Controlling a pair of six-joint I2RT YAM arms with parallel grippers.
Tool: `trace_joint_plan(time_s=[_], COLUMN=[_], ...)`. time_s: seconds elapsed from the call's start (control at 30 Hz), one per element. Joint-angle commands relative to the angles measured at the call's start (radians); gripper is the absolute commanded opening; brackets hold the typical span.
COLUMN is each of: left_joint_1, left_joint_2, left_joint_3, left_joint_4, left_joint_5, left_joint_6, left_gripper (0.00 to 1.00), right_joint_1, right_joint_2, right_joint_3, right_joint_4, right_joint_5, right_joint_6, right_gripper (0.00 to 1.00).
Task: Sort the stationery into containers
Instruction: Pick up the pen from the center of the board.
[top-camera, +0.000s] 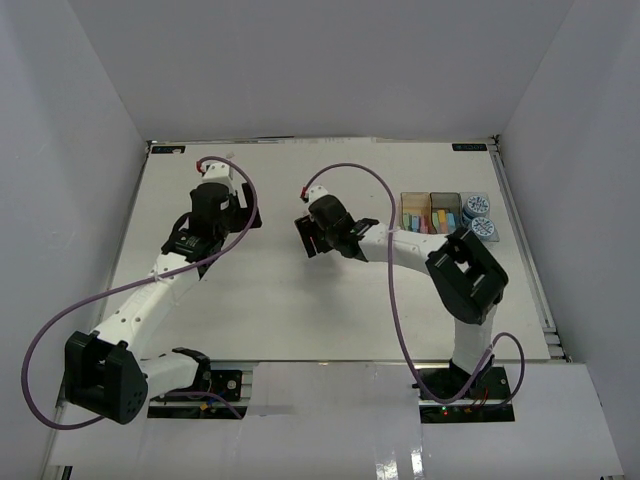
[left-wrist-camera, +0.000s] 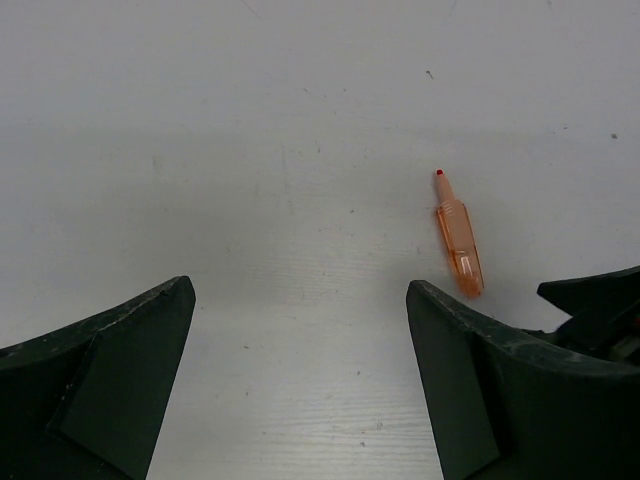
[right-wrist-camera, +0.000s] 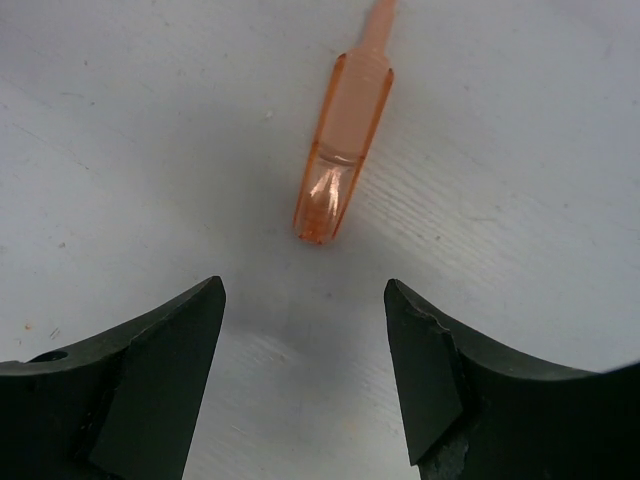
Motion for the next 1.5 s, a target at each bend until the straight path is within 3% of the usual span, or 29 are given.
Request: trace_joint_plan(time_s=[0.0, 0.63, 0.73, 0.93, 1.07, 1.27, 1.33, 1.47], left_joint_1=[0.013, 0.052, 0.059, 0.062, 0.063, 0.063, 0.063, 0.063], left_joint_2=[-0.040, -0.037, -0.037, -0.032, -0.031, -0.031, -0.031, -0.038], left_joint_3=[-0.004, -0.004, -0.004, -0.006, -0.006, -0.004, -0.003, -0.003], left_joint_4=[0.013, 0.017, 0.017, 0.019, 0.019, 0.013, 0.011, 0.002], left_joint_5=[-0.010, 0.046, 0.049, 0.060, 0.063, 0.086, 0.108, 0.212], left_joint_6=[-0.012, -0.029, -0.032, -0.033, -0.030, -0.033, -0.042, -0.085], left_gripper=[0.98, 0.98, 0.98, 0.98, 0.98, 0.98, 0.98, 0.98], right_joint_1=[0.023, 0.033, 0.032, 0.033, 0.032, 0.035, 0.036, 0.038], right_joint_2=[0.068, 0.254, 0.244, 0.218, 0.153, -0.026, -0.066, -0.176], right_joint_3=[0.075, 0.125, 0.105, 0.076, 0.046, -0.013, 0.001, 0.000], right_joint_4=[0.056, 0.096, 0.096, 0.099, 0.093, 0.056, -0.027, -0.093], right_joint_5=[0.063, 0.129, 0.139, 0.153, 0.155, 0.133, 0.115, 0.072], right_joint_6=[0.046, 0.109, 0.112, 0.110, 0.110, 0.074, 0.052, 0.015], right_gripper=[0.71, 0.58, 0.52, 0.29, 0.15, 0.13, 0.13, 0.13])
